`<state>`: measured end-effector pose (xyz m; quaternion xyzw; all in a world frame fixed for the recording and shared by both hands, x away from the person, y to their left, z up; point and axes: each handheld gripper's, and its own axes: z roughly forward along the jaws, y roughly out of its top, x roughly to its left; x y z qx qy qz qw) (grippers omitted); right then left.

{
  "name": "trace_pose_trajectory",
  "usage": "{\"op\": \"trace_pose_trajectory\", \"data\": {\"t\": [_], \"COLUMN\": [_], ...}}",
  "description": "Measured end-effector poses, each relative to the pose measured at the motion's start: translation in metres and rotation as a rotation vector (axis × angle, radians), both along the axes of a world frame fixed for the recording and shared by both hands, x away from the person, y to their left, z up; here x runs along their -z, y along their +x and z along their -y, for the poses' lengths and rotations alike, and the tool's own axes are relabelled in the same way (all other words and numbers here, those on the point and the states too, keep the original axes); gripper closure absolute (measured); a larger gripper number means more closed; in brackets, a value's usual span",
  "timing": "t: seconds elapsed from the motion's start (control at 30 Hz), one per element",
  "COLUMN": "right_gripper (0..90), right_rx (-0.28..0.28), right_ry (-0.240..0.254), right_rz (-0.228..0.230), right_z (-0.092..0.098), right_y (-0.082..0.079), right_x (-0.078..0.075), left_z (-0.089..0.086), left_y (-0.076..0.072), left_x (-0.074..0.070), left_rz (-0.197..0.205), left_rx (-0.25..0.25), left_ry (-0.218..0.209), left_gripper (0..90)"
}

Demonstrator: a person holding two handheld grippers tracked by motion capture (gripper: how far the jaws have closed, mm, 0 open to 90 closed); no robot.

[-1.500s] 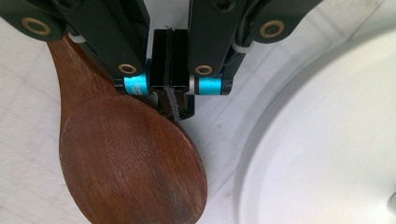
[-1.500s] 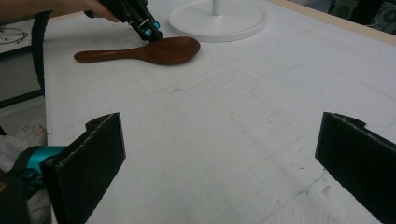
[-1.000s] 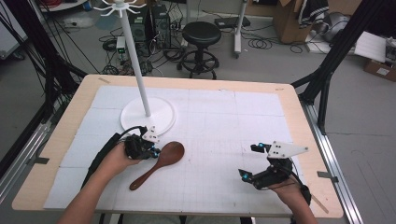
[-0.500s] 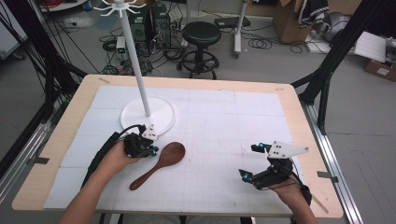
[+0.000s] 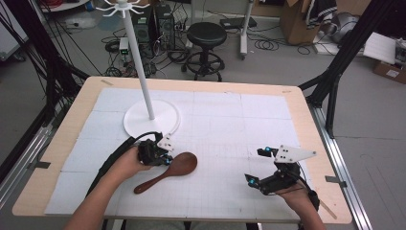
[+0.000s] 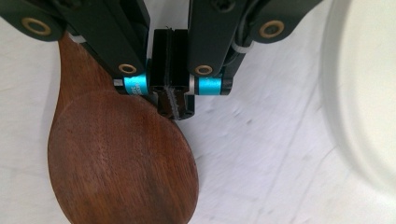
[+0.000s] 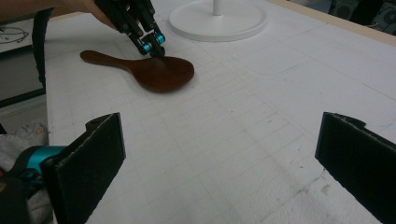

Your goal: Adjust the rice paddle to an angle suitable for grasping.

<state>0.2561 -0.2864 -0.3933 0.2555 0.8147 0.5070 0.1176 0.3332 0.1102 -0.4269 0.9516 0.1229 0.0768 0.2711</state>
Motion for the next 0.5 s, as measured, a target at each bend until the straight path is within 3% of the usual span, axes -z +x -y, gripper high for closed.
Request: {"op": "trace_pose_trajectory", "data": {"t": [0.17, 0.3, 0.5], "right_gripper": [0.6, 0.6, 0.6], "right_rx": [-0.001, -0.002, 0.002], "right_ry": [-0.001, -0.001, 0.002], "right_rz": [0.002, 0.005, 0.001], "right_z": [0.001, 0.001, 0.002], "right_y": [0.0, 0.0, 0.0], "right_x": [0.0, 0.0, 0.0], "left_z": [0.002, -0.001, -0.016], "left_y": [-0.003, -0.002, -0.008], "left_x": [0.0, -0.003, -0.022], "left_rz": [-0.007, -0.005, -0.011], "left_rx": [0.025, 0.006, -0.048], "left_ry": [-0.003, -0.015, -0.06], "left_gripper": [89.9, 89.9, 88.6]}}
